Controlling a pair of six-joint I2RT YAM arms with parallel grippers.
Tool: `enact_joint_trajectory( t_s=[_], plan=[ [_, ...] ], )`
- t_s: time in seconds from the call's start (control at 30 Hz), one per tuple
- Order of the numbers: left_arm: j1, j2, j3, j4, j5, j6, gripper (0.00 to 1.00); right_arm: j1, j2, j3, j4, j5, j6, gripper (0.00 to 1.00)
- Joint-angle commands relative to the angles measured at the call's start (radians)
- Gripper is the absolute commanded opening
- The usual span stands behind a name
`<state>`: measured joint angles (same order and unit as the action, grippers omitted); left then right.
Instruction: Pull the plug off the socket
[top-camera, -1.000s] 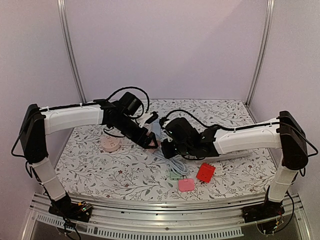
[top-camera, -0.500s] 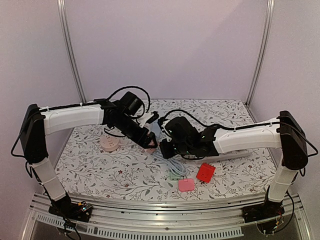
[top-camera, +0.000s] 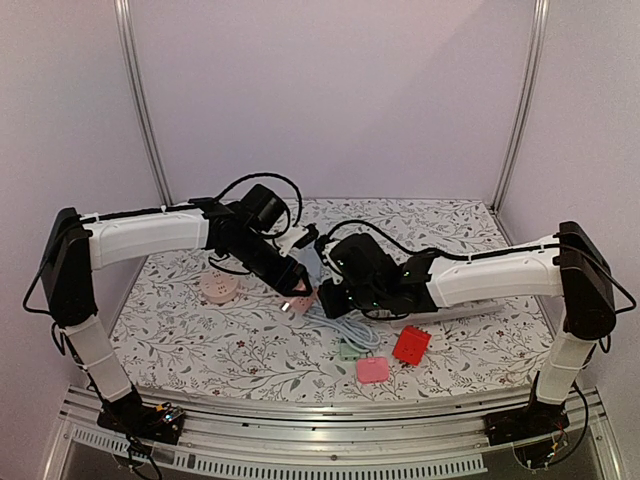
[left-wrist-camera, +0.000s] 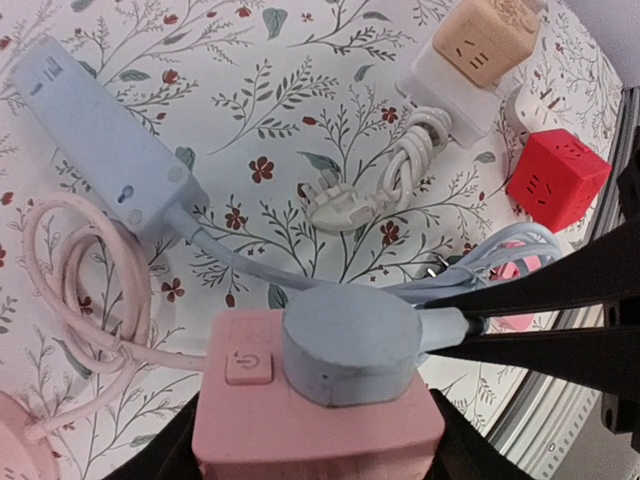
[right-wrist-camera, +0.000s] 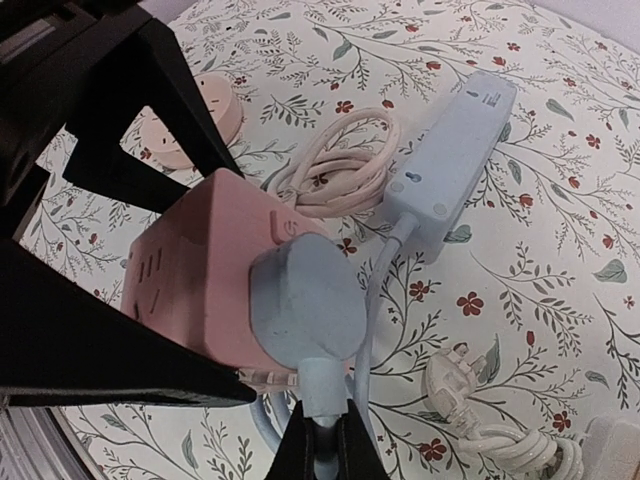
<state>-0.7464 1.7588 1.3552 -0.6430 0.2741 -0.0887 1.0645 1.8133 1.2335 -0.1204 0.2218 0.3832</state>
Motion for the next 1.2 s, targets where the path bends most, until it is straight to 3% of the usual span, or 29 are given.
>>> enact_joint_trajectory(
  t_s=[0.0,0.7,1.17],
  plan=[
    [-0.022,0.010,0.018,-0.014,0.032,-0.001,0.59,-0.004,-0.016,0.044,0.111,0.024,0.024,0.00],
    [-0.052,0.004,0.010,-0.011,0.080,0.047,0.43,-0.055,-0.044,0.006,0.111,0.025,0.043,0.00],
    [-0.065,0.004,0.014,-0.023,0.045,0.061,0.39,-0.101,-0.095,-0.039,0.108,0.083,0.023,0.00]
  ],
)
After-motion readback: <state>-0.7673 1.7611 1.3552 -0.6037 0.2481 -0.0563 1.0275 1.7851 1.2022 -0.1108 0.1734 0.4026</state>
